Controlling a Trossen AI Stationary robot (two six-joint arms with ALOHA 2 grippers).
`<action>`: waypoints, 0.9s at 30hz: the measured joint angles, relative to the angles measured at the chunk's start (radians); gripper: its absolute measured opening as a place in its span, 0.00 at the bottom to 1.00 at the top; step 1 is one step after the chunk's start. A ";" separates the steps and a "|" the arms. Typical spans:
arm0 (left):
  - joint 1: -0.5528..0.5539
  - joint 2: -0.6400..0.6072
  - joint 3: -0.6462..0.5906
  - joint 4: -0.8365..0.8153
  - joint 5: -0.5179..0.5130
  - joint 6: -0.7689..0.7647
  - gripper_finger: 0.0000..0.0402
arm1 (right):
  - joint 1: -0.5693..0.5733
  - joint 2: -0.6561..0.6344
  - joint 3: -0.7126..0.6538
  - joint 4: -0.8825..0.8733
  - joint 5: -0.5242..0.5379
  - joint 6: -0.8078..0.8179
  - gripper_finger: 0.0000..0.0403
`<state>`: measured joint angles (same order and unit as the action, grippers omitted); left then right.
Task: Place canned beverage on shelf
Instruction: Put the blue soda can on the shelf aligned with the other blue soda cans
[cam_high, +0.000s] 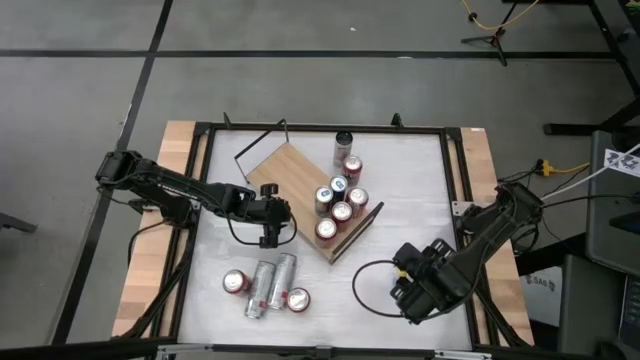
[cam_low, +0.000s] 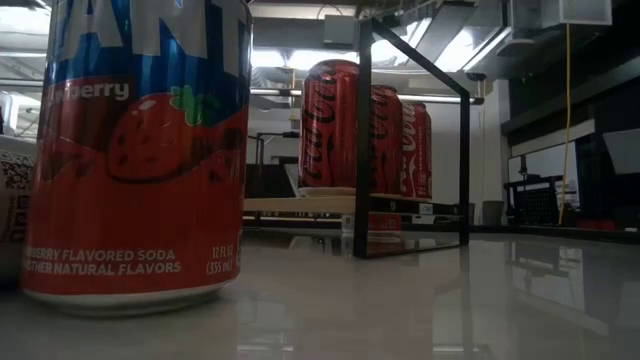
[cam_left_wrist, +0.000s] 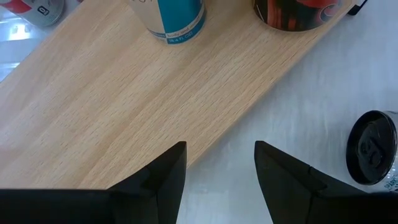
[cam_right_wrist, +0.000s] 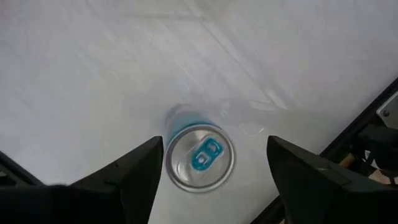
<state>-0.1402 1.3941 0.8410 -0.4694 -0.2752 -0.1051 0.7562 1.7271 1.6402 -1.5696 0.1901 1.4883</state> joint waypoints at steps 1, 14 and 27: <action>0.000 0.000 0.000 0.001 0.000 0.000 0.45 | 0.000 0.000 0.000 0.000 0.000 0.000 0.69; 0.000 0.000 0.000 0.016 0.000 0.000 0.45 | 0.003 0.000 0.000 0.008 -0.001 0.033 0.69; 0.000 0.000 0.000 0.017 0.000 0.000 0.45 | 0.004 0.038 0.000 0.029 -0.017 0.027 0.69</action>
<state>-0.1399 1.3941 0.8410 -0.4522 -0.2752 -0.1051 0.7597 1.7648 1.6402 -1.5406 0.1726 1.5154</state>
